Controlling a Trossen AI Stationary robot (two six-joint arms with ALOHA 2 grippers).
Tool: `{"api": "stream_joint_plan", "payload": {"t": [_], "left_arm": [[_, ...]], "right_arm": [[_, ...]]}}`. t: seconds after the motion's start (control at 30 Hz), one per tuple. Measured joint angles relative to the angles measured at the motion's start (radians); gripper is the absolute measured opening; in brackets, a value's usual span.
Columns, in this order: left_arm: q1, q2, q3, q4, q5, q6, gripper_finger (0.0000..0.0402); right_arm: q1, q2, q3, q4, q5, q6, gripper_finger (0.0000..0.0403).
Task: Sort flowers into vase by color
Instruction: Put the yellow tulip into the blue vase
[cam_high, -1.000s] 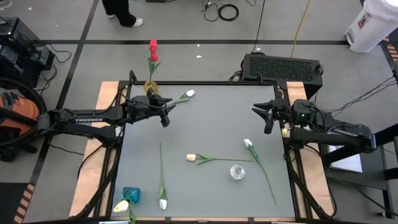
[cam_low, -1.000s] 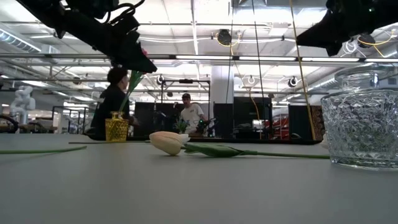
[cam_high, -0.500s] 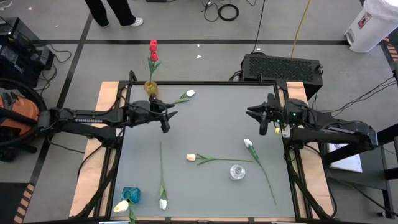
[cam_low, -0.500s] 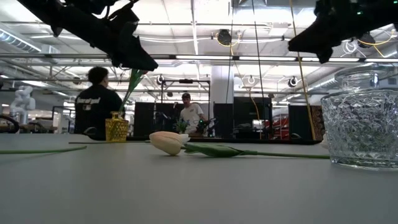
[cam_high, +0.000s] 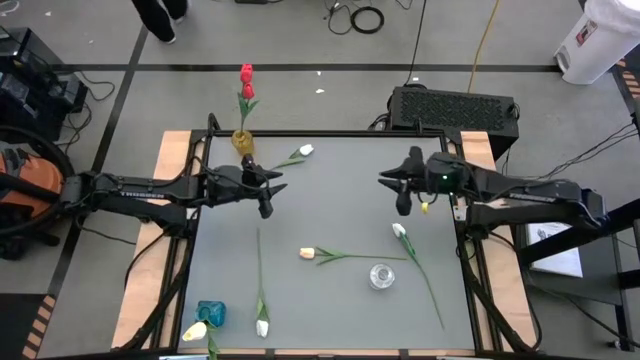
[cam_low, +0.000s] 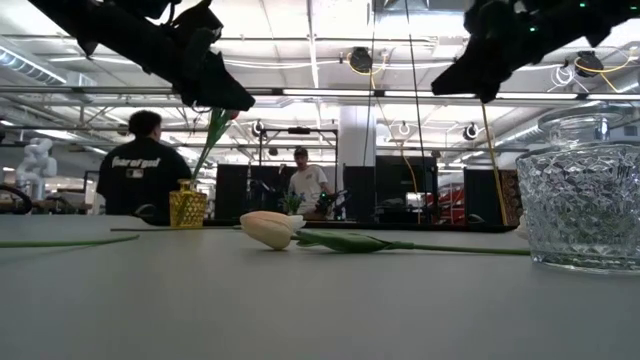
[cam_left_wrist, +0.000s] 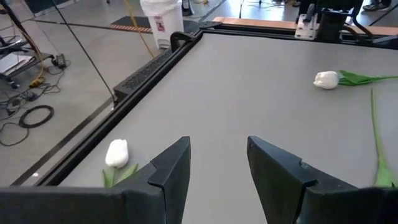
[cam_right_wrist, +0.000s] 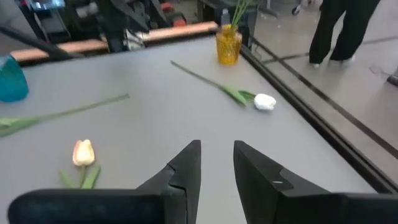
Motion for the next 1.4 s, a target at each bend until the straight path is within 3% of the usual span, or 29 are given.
{"api": "stream_joint_plan", "payload": {"t": [0.13, 0.43, 0.57, 1.07, 1.4], "left_arm": [[0.000, 0.000, 0.000, 0.000, 0.000, 0.000, 0.0167], [0.000, 0.000, 0.000, -0.003, 0.000, 0.001, 0.0167], [0.000, 0.000, 0.000, -0.003, 0.000, 0.001, 0.0167], [-0.001, 0.000, 0.000, -0.019, -0.001, 0.001, 0.0167], [-0.006, 0.015, 0.000, -0.034, -0.001, 0.001, 0.0167]], "right_arm": [[0.020, 0.083, 0.040, -0.012, 0.001, -0.031, 0.0099], [0.103, 0.240, 0.128, -0.014, 0.004, -0.049, 0.0198], [0.134, 0.293, 0.187, -0.033, 0.002, 0.001, 0.0223], [0.254, 0.565, 0.486, -0.310, 0.005, -0.005, 0.0231], [0.262, 0.727, 0.526, -0.316, 0.006, -0.013, 0.0231]]}}
